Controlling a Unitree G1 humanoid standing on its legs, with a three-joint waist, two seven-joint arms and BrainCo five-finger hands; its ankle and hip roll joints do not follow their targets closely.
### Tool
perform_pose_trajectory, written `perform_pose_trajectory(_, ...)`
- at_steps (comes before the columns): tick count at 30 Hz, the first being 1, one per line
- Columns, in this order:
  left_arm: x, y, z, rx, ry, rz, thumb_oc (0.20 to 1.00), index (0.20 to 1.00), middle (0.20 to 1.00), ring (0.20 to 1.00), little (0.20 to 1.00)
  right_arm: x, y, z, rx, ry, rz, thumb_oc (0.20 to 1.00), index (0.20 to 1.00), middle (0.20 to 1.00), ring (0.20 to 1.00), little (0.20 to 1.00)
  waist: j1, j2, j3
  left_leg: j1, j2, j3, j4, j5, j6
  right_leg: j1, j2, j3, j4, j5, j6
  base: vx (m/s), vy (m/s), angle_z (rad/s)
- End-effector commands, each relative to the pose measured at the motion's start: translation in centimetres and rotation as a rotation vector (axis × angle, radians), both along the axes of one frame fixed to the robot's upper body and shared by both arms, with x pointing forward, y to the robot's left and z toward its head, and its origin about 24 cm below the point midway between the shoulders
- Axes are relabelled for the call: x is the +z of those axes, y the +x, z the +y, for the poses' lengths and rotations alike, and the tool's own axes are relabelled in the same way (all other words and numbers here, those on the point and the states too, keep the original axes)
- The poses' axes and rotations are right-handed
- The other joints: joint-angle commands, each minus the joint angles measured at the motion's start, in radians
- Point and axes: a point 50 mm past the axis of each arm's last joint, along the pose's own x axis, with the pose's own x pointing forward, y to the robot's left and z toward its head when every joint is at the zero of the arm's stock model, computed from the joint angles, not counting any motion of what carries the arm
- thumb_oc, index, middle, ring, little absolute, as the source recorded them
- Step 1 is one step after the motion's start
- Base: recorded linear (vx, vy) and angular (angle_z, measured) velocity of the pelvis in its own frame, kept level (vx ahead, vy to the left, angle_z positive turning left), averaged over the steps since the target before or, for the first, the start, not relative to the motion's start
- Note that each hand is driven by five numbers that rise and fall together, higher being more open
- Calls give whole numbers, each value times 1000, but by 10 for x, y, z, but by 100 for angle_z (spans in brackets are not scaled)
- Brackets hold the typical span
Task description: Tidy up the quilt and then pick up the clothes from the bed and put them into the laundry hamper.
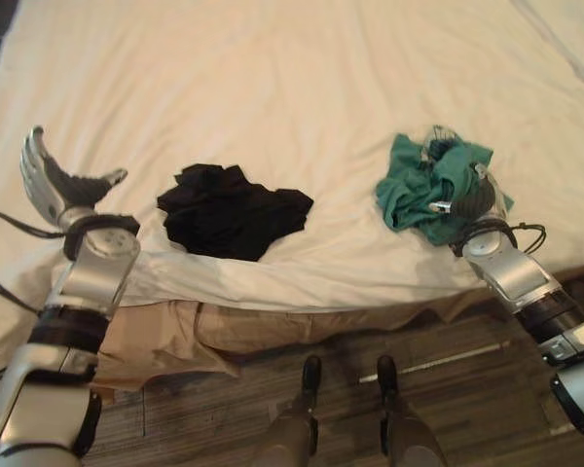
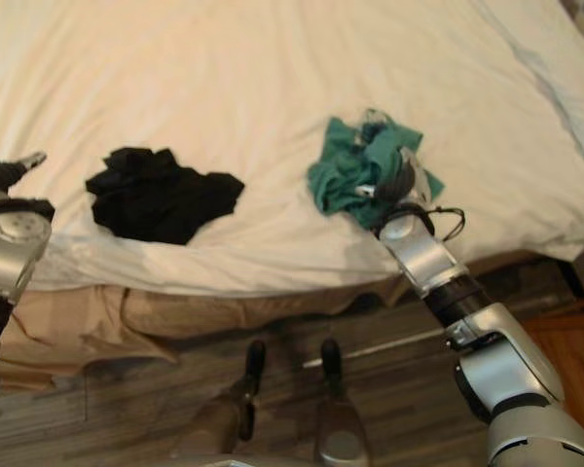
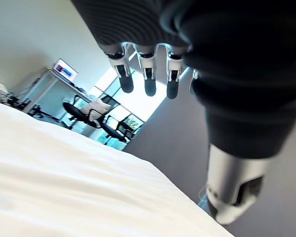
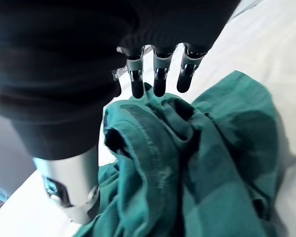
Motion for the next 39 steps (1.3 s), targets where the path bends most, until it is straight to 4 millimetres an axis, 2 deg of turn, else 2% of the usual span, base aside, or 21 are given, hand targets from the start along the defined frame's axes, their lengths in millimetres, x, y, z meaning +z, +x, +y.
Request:
perform_pose_trajectory(1, 45, 9, 7, 80, 131, -104, 1000, 1000, 1000, 1000, 1000, 41, 11, 20, 61, -87, -163, 1000, 1000, 1000, 1000, 1000, -14, -15, 9, 33, -22, 78, -6, -118, 0, -55, 27, 24, 81, -61, -17, -41, 102, -14)
perform_pose_trajectory(3, 46, 15, 4, 91, 124, -85, 1000, 1000, 1000, 1000, 1000, 45, 14, 24, 70, -89, -173, 1000, 1000, 1000, 1000, 1000, -17, -14, 21, 23, -24, 85, -6, -115, 2, -67, 28, 28, 86, -60, -17, -30, 57, -18)
perform_pose_trajectory(5, 30, 24, 2, 129, 49, -10, 1000, 1000, 1000, 1000, 1000, 53, 17, 34, 91, -103, -189, 1000, 1000, 1000, 1000, 1000, -21, -13, 47, 9, -29, 91, -6, -111, 5, -83, 29, 33, 95, -62, -18, -24, 49, -6)
perform_pose_trajectory(6, 30, 24, 2, 129, 49, -10, 1000, 1000, 1000, 1000, 1000, 53, 17, 34, 90, -103, -190, 1000, 1000, 1000, 1000, 1000, -21, -13, 47, 10, -29, 91, -6, -111, 5, -83, 29, 33, 95, -62, -17, 1, 21, -7)
perform_pose_trajectory(7, 19, 27, 1, 145, 26, 41, 1000, 1000, 1000, 1000, 1000, 54, 18, 39, 99, -110, -195, 1000, 1000, 1000, 1000, 1000, -21, -14, 57, 7, -32, 90, -6, -110, 7, -86, 30, 36, 99, -65, -19, 6, 6, -5)
perform_pose_trajectory(8, 17, 27, 0, 147, 25, 45, 1000, 1000, 1000, 1000, 1000, 54, 18, 40, 100, -111, -195, 1000, 1000, 1000, 1000, 1000, -21, -14, 58, 7, -32, 90, -6, -110, 7, -86, 30, 37, 99, -65, -19, 0, 0, 0)
perform_pose_trajectory(9, 9, 28, -1, 156, 18, 71, 1000, 1000, 1000, 1000, 1000, 54, 17, 42, 102, -112, -198, 1000, 1000, 1000, 1000, 1000, -20, -15, 62, 6, -33, 89, -6, -110, 8, -87, 31, 37, 100, -66, -19, 0, 0, 0)
perform_pose_trajectory(10, -12, 28, -6, 152, 3, 125, 1000, 1000, 1000, 1000, 1000, 55, 17, 48, 108, -109, -203, 1000, 1000, 1000, 1000, 1000, -17, -17, 70, 4, -36, 85, -6, -111, 9, -89, 33, 38, 102, -68, -20, 7, 3, -3)
perform_pose_trajectory(14, -45, 30, -19, 146, -74, 219, 1000, 1000, 1000, 1000, 1000, 60, 17, 55, 106, -88, -221, 1000, 1000, 1000, 1000, 1000, -16, -21, 82, -6, -35, 93, -6, -109, 8, -98, 35, 34, 104, -69, -22, -3, 3, -2)
perform_pose_trajectory(17, -57, 29, -23, 147, -97, 251, 1000, 1000, 1000, 1000, 1000, 60, 17, 58, 107, -85, -225, 1000, 1000, 1000, 1000, 1000, -12, -23, 85, -6, -36, 92, -6, -111, 9, -95, 37, 32, 101, -69, -23, 0, 0, 0)
perform_pose_trajectory(21, -87, 26, -35, 133, -144, 381, 1000, 1000, 1000, 1000, 1000, 63, 17, 65, 111, -74, -237, 1000, 1000, 1000, 1000, 1000, 0, -26, 89, -1, -38, 84, -6, -116, 9, -84, 39, 24, 95, -73, -24, -12, -38, -3)
perform_pose_trajectory(22, -93, 25, -39, 124, -153, 417, 849, 849, 849, 849, 849, 65, 17, 67, 120, -73, -248, 1000, 1000, 1000, 1000, 1000, 2, -26, 89, -1, -38, 82, -6, -115, 8, -82, 40, 22, 95, -74, -24, -16, -41, 0)
perform_pose_trajectory(23, -98, 25, -43, 118, -172, 447, 529, 529, 529, 529, 529, 68, 18, 70, 131, -75, -259, 1000, 1000, 1000, 1000, 1000, 3, -25, 90, -1, -38, 82, -6, -115, 8, -83, 41, 20, 96, -73, -25, -20, -34, 1)
perform_pose_trajectory(24, -101, 26, -45, 112, -184, 464, 401, 401, 401, 401, 401, 69, 18, 72, 141, -81, -259, 1000, 1000, 1000, 1000, 1000, 4, -25, 91, -2, -37, 82, -6, -114, 7, -83, 41, 19, 96, -73, -24, -25, -30, 1)
perform_pose_trajectory(25, -105, 27, -49, 101, -200, 484, 200, 200, 200, 200, 200, 72, 20, 74, 147, -96, -259, 413, 413, 413, 413, 413, 4, -24, 93, -4, -37, 84, -6, -112, 6, -85, 40, 16, 96, -72, -24, 0, 0, 0)
perform_pose_trajectory(26, -106, 28, -50, 94, -206, 490, 200, 200, 200, 200, 200, 73, 20, 76, 149, -103, -258, 200, 200, 200, 200, 200, 5, -23, 93, -6, -36, 84, -6, -111, 6, -86, 40, 15, 95, -71, -24, -33, -28, 1)
perform_pose_trajectory(29, -109, 33, -60, 43, -247, 520, 200, 200, 200, 200, 200, 74, 27, 83, 163, -127, -212, 200, 200, 200, 200, 200, 10, -16, 101, -18, -34, 90, -6, -106, 2, -93, 39, 10, 85, -64, -23, -49, -24, 0)
perform_pose_trajectory(34, -113, 35, -65, 7, -281, 532, 200, 200, 200, 200, 200, 76, 29, 87, 177, -134, -213, 200, 200, 200, 200, 200, 13, -15, 115, -36, -31, 95, -6, -98, 0, -104, 38, -1, 76, -54, -24, -45, -36, 1)
perform_pose_trajectory(39, -113, 38, -72, -40, -314, 482, 200, 200, 200, 200, 200, 75, 29, 91, 178, -138, -203, 200, 200, 200, 200, 200, 9, -17, 124, -51, -31, 93, -6, -91, -3, -119, 42, -2, 79, -53, -26, -40, -25, 1)
